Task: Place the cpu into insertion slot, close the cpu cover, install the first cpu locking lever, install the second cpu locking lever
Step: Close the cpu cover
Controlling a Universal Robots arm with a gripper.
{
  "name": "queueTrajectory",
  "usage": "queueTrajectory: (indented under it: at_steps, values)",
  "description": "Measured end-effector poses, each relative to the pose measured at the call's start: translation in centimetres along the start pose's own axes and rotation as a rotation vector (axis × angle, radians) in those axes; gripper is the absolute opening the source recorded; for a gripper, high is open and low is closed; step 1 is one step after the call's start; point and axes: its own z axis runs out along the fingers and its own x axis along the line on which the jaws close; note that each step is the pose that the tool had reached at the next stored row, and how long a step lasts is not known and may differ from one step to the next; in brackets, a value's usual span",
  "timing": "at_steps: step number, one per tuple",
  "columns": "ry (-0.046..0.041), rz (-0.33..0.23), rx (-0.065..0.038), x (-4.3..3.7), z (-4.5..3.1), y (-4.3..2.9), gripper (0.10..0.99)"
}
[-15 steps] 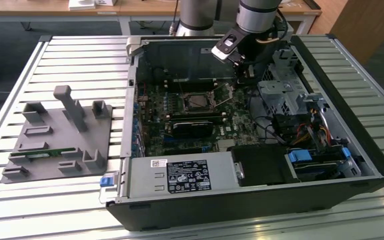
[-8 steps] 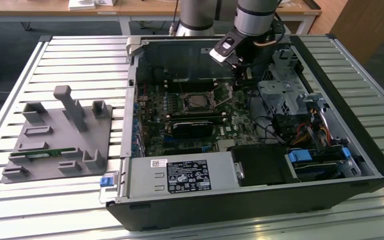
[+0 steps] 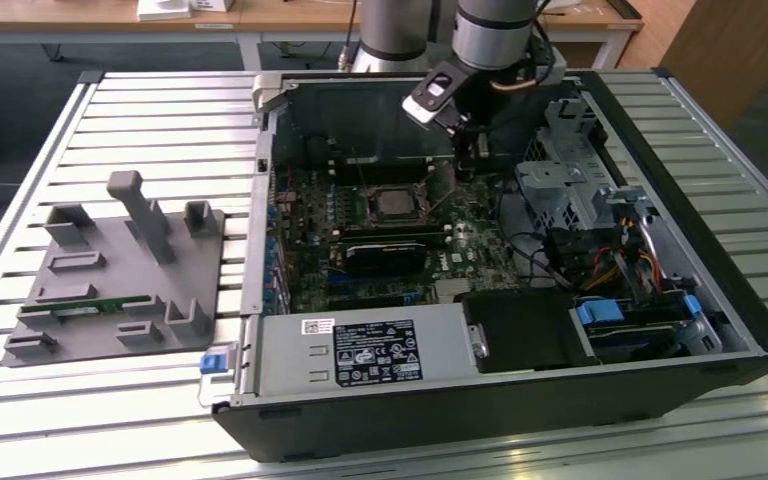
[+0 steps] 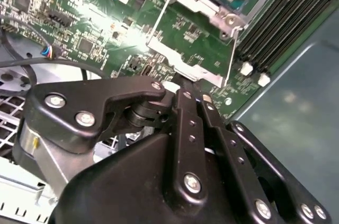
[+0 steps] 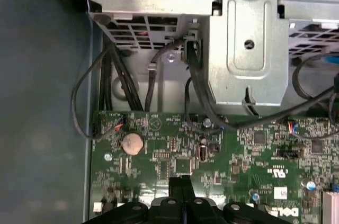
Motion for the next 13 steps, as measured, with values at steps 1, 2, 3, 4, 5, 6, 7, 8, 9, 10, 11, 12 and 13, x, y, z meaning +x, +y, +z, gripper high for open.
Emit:
queueTrajectory:
  at_steps: [1,2,3,4,5,6,7,8,9,10,11,12,13]
  values:
    - [0.0000,0.000,0.000,0.00,-0.19,-0.11,0.106]
    - [-0.0001,0.000,0.000,0.00,-0.37,-0.22,0.106]
    - [-0.0001,0.000,0.000,0.00,-0.49,-0.35,0.106]
    - [0.0001,0.000,0.000,0.01,-0.55,-0.51,0.106]
    - [0.0002,0.000,0.000,0.01,-0.55,-0.69,0.106]
    - [0.0000,0.000,0.000,0.01,-0.56,-0.87,0.106]
    - [0.0000,0.000,0.000,0.01,-0.57,-1.03,0.106]
    - [0.0001,0.000,0.000,0.01,-0.57,-1.15,0.106]
    - [0.0000,0.000,0.000,0.01,-0.57,-1.26,0.106]
    - [0.0000,0.000,0.000,0.01,-0.57,-1.37,0.106]
    - [0.0000,0.000,0.000,0.01,-0.57,-1.49,0.106]
    - [0.0001,0.000,0.000,0.01,-0.56,-1.56,0.106]
    - [0.0001,0.000,0.000,0.01,-0.56,-1.63,0.106]
